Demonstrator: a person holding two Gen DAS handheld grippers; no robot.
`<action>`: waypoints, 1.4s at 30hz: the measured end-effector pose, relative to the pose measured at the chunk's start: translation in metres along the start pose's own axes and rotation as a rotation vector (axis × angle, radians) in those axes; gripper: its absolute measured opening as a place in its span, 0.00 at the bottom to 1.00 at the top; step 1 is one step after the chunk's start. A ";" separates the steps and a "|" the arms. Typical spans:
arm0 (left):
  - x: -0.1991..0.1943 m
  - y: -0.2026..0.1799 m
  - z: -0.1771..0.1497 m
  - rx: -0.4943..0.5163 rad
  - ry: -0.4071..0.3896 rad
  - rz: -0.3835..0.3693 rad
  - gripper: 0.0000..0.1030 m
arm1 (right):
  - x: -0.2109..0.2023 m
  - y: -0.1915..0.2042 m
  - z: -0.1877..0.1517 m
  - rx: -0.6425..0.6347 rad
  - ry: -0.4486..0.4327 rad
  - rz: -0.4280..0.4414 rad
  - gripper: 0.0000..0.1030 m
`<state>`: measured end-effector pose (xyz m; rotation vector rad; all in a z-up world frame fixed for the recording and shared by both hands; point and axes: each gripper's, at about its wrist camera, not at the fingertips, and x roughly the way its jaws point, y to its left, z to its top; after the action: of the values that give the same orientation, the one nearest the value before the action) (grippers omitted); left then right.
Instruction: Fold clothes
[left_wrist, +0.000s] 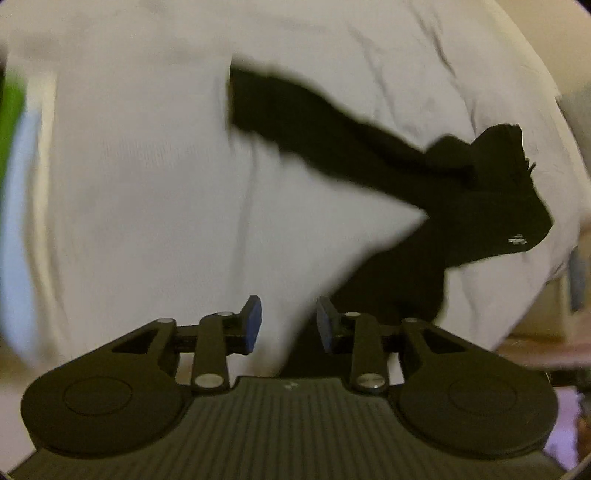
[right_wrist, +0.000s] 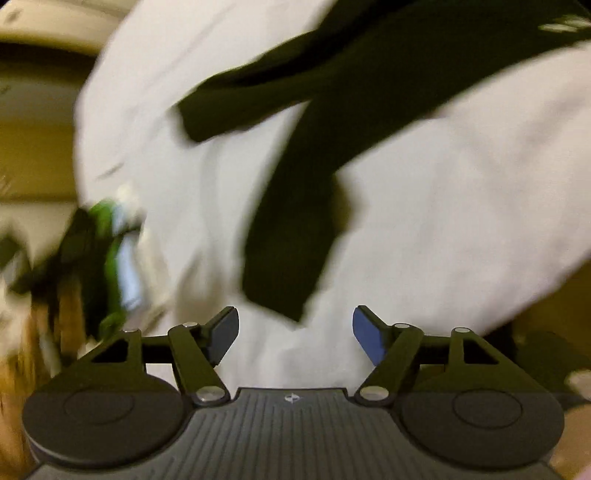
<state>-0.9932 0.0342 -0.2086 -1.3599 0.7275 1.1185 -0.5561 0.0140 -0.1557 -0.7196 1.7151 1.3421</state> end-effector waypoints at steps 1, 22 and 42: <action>0.003 -0.002 -0.014 -0.046 0.006 -0.013 0.37 | -0.007 -0.014 0.008 0.029 -0.019 -0.018 0.69; 0.079 -0.172 -0.155 -0.835 -0.306 0.069 0.59 | -0.151 -0.320 0.234 0.131 -0.333 -0.007 0.68; 0.118 -0.105 -0.176 -1.369 -0.639 -0.005 0.75 | -0.132 -0.395 0.332 0.271 -0.555 -0.043 0.67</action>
<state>-0.8214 -0.1004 -0.3004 -1.8532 -0.6891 2.0343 -0.0784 0.2212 -0.2660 -0.1973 1.3798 1.1152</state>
